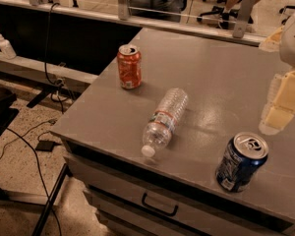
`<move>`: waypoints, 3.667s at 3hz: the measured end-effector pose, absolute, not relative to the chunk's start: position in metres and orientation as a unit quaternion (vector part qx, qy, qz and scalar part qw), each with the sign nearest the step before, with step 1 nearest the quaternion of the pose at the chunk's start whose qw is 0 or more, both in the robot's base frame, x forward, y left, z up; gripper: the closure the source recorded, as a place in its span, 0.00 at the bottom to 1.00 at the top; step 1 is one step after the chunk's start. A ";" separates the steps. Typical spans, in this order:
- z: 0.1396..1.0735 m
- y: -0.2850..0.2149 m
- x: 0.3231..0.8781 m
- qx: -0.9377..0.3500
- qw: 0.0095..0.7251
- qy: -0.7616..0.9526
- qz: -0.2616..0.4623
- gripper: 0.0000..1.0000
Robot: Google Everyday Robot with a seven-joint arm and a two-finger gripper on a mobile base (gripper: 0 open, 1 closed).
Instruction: Pick water bottle
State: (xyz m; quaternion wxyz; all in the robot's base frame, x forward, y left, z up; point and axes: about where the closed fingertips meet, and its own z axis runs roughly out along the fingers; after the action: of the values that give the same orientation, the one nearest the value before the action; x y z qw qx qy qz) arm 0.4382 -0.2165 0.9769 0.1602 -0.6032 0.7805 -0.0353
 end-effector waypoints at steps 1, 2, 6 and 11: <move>0.977 -0.216 0.438 -0.603 0.160 0.781 -0.035 0.00; 0.979 -0.203 0.447 -0.634 0.169 0.754 -0.041 0.00; 0.956 -0.124 0.502 -0.812 0.197 0.542 -0.086 0.00; 0.843 -0.077 0.517 -0.932 0.117 0.337 -0.055 0.24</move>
Offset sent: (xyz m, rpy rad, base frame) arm 0.0285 0.0445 0.0023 -0.0358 -0.0664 0.2625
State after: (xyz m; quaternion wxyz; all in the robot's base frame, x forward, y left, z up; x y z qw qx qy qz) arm 0.5170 -0.0767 0.8432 0.1175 -0.9325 0.3371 -0.0554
